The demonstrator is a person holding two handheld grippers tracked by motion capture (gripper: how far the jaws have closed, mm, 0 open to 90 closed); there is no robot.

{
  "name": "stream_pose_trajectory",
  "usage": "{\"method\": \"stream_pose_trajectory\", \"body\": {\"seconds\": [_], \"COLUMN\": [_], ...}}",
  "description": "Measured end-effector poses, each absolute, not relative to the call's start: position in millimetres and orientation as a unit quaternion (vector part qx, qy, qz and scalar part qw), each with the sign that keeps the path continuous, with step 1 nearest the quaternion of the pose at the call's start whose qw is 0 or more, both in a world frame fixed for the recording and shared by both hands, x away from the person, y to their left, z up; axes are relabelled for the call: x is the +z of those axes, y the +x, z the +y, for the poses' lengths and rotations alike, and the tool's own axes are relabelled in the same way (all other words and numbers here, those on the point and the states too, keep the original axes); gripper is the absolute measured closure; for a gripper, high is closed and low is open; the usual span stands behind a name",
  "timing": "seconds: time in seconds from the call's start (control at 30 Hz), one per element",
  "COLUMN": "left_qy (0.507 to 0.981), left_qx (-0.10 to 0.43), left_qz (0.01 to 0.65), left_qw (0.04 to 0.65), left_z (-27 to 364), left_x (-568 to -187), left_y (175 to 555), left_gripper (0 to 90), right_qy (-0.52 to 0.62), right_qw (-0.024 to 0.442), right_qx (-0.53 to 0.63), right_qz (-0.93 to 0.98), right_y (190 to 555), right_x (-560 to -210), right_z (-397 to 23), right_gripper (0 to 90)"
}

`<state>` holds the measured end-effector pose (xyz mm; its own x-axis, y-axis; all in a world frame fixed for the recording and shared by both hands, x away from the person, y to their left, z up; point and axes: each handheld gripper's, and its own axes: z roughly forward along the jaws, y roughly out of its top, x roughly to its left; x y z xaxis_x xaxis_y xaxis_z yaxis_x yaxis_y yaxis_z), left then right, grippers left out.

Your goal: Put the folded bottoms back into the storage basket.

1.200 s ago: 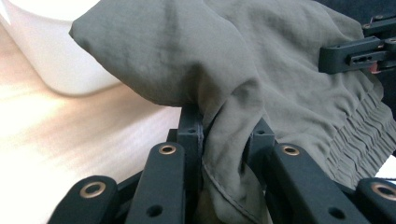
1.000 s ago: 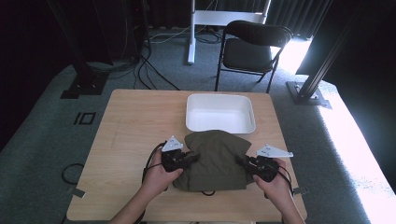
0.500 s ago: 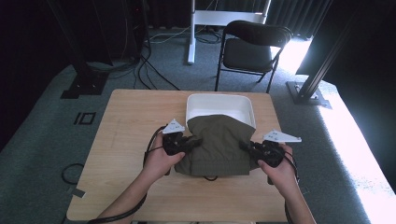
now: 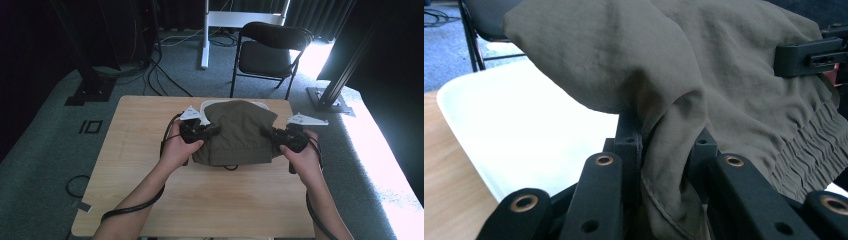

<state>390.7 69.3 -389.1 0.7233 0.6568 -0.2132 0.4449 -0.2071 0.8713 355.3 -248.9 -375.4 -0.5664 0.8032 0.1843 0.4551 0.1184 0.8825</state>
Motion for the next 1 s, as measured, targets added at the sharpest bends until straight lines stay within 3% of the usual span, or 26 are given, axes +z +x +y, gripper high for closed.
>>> {"method": "stream_pose_trajectory", "body": {"seconds": [0.57,1.0], "left_qy": [0.762,0.762], "left_qx": [0.111,0.112], "left_qz": [0.366,0.365], "left_qw": [0.522,0.524], "left_z": [56,45], "left_x": [-369,-403], "left_y": [445,491], "left_gripper": [76.7,76.6], "right_qy": [0.464,0.509], "right_qw": [0.173,0.172], "right_qx": [0.509,0.488], "right_qz": [0.704,0.688], "right_y": [413,457], "right_x": [-369,-396], "right_z": [-259,-264], "right_gripper": [76.7,76.7]}}
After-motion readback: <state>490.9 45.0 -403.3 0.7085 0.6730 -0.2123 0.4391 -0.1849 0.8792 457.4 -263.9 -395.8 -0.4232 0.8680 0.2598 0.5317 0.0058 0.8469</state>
